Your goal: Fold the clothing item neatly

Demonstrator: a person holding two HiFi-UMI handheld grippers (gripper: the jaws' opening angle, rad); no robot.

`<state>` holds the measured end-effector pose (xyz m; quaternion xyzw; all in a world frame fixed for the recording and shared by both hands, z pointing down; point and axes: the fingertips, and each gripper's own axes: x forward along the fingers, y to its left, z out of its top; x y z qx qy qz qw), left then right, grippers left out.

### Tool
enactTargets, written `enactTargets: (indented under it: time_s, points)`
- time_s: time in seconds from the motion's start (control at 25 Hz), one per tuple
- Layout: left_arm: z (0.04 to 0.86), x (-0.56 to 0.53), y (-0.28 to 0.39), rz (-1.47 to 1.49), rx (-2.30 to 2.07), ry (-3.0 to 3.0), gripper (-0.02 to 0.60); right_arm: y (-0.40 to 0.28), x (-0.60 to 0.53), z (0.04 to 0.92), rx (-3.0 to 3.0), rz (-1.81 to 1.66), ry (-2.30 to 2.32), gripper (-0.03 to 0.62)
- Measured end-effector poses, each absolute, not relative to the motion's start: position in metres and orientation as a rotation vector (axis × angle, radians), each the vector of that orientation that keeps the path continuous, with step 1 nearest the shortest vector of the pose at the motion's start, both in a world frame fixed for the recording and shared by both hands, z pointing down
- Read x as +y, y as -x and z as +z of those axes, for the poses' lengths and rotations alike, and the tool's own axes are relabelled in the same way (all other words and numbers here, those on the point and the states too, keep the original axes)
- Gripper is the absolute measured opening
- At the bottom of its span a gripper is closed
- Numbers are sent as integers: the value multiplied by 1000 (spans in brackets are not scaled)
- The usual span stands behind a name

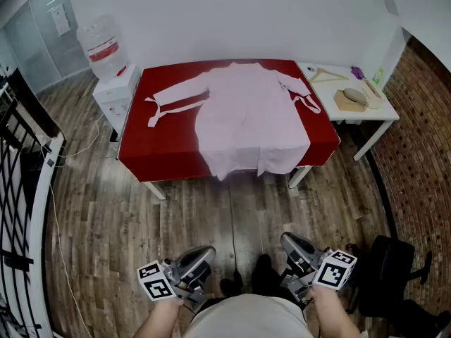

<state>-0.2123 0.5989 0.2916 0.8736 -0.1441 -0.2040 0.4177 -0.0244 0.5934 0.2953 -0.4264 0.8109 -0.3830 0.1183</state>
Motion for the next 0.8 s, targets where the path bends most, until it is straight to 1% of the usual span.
enactTargets:
  time_s: [0.32,0.56,0.8]
  points:
    - [293,556,203,-491,-421,-2211,6,10,540,306,2398,-1137,1224,11]
    - [297,498,200,-465,-523,-2211,5,-5,478,322,2432,-1198,1186,11]
    - [304,432,176,-444,-579,-2193,5,-28,410,329,2445,-1247,1150,11]
